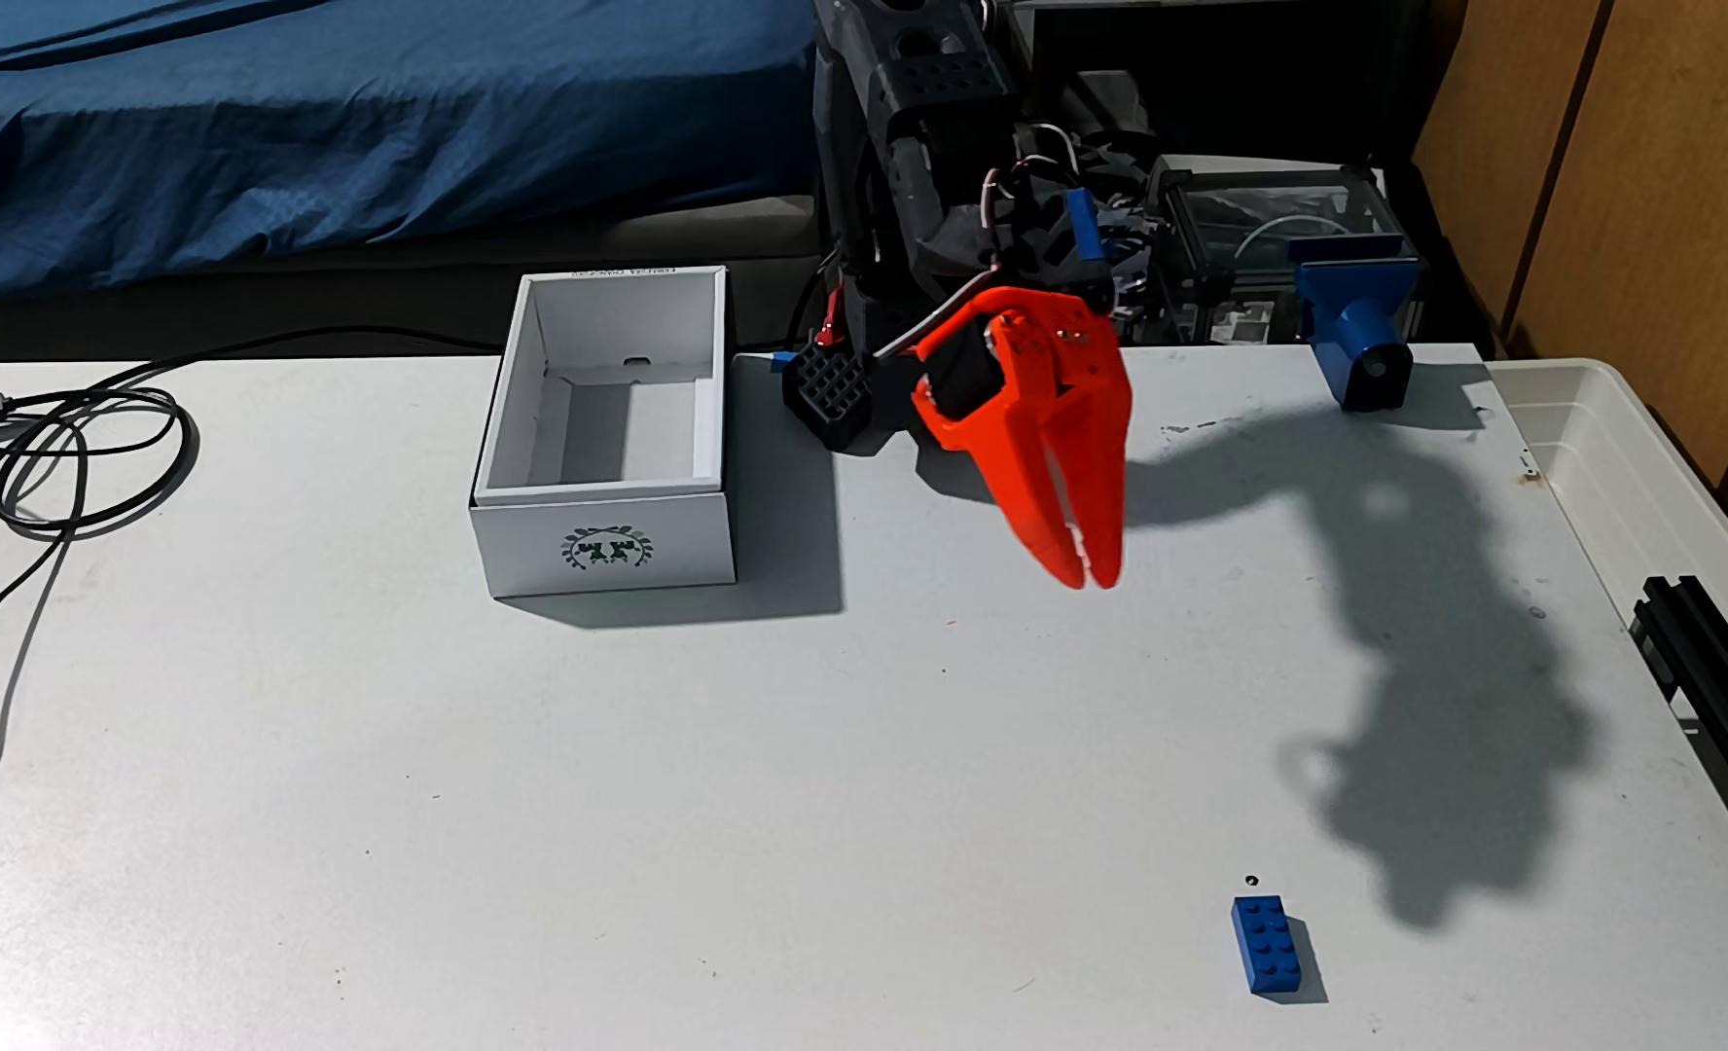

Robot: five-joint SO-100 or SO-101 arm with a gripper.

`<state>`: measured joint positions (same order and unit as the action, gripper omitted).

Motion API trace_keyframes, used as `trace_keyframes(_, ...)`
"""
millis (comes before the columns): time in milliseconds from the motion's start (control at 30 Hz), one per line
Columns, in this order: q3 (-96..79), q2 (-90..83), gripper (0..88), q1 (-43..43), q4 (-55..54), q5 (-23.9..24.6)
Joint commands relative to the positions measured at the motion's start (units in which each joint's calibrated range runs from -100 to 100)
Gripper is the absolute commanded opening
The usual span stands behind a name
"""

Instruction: Grab the blue brick and place in box

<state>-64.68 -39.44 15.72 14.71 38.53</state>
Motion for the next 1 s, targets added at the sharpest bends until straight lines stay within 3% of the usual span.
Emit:
trace_keyframes(0, 0.53, -0.01, 7.1, 1.22, -1.14, 2.44)
trace_keyframes(233, 5.06, 7.69, 13.2, 1.37, -1.23, 8.33)
trace_keyframes(567, 20.14, 31.03, 22.6, 1.67, -0.28, 8.75)
trace_keyframes(967, 31.77, 46.50, 39.9, 5.38, -0.19, 14.70)
